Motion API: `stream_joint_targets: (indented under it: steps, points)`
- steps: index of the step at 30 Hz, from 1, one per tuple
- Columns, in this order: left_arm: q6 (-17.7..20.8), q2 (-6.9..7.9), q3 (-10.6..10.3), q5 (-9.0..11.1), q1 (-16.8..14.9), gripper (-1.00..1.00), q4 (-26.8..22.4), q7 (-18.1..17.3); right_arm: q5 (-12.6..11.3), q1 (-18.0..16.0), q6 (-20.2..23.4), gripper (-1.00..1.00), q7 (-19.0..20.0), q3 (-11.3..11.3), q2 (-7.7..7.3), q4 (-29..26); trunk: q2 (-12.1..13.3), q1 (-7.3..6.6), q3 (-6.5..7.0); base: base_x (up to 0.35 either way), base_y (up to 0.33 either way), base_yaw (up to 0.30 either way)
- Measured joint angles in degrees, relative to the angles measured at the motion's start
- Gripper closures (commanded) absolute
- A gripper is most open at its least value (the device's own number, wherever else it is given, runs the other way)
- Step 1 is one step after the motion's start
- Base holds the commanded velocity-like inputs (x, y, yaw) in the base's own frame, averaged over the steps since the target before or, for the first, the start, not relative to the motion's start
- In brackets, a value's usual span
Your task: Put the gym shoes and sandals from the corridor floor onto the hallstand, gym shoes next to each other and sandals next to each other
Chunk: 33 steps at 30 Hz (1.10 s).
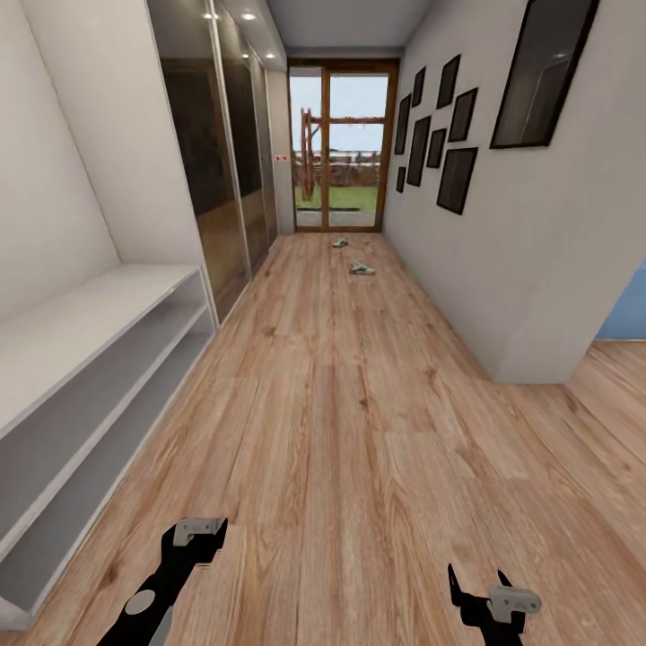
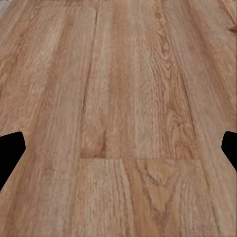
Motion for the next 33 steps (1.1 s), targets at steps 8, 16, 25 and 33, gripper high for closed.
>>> stream_joint_targets:
  steps: [8, 16, 25, 33]
  points:
    - [0.0, 0.0, 0.04, 0.05, 0.0, -1.0, -0.03, -0.03, 0.0, 0.0, 0.01, -1.0, 0.0, 0.0, 0.06, 0.0, 0.0, 0.0, 0.0, 0.336, 0.0, 0.0]
    - [0.0, 0.05, 0.05, 0.08, 0.0, -1.0, -0.16, -0.08, 0.01, 0.0, 0.03, -1.0, 0.02, 0.0, 0.07, 0.06, 0.0, 0.0, 0.0, 0.336, 0.0, 0.0]
    - [0.0, 0.0, 0.05, 0.08, 0.0, -1.0, -0.11, -0.09, 0.0, 0.0, 0.01, -1.0, 0.02, 0.0, -0.01, 0.06, 0.0, 0.0, 0.0, 0.337, 0.0, 0.0]
    - [0.0, 0.08, 0.05, 0.07, 0.0, -1.0, -0.11, -0.09, 0.0, 0.0, 0.03, -1.0, 0.02, 0.0, 0.05, 0.06, 0.0, 0.0, 0.0, 0.338, 0.0, 0.0]
